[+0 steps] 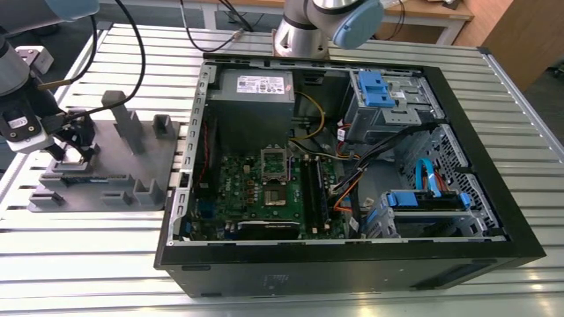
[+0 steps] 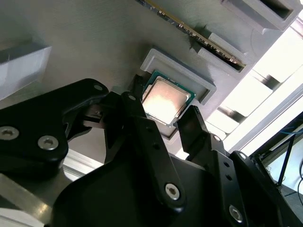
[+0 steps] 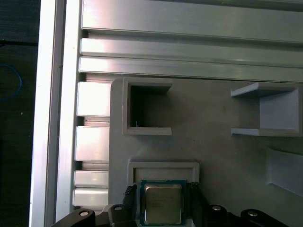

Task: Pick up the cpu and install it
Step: 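Pick up the cpu and move it towards the insertion slot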

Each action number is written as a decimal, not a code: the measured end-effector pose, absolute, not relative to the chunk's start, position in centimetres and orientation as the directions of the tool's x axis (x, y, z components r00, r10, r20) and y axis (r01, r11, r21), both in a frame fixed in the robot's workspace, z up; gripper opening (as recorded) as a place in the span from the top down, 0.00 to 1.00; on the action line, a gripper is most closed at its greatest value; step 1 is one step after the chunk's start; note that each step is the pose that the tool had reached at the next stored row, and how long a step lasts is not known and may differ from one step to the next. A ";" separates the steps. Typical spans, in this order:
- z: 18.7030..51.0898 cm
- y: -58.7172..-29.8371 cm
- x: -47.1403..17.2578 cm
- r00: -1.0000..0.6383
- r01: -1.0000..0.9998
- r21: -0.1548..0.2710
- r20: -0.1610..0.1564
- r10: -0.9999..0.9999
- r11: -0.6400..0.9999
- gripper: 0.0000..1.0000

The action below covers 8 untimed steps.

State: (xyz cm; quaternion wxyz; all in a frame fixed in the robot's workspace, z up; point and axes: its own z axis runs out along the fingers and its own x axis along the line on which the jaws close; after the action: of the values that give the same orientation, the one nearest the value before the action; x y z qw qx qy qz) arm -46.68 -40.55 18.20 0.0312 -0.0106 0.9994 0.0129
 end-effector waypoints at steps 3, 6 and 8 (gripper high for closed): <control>18.2 -40.6 -46.7 -0.998 -0.022 0.025 -0.063 -0.020 0.999 0.44; 18.2 -40.6 -46.6 -0.998 -0.022 0.025 -0.063 -0.020 0.999 0.44; 18.3 -40.6 -46.6 -0.998 -0.022 0.026 -0.062 -0.020 0.999 0.44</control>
State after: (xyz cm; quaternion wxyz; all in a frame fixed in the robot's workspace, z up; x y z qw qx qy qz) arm -46.65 -40.59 18.31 0.0311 -0.0106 0.9994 0.0133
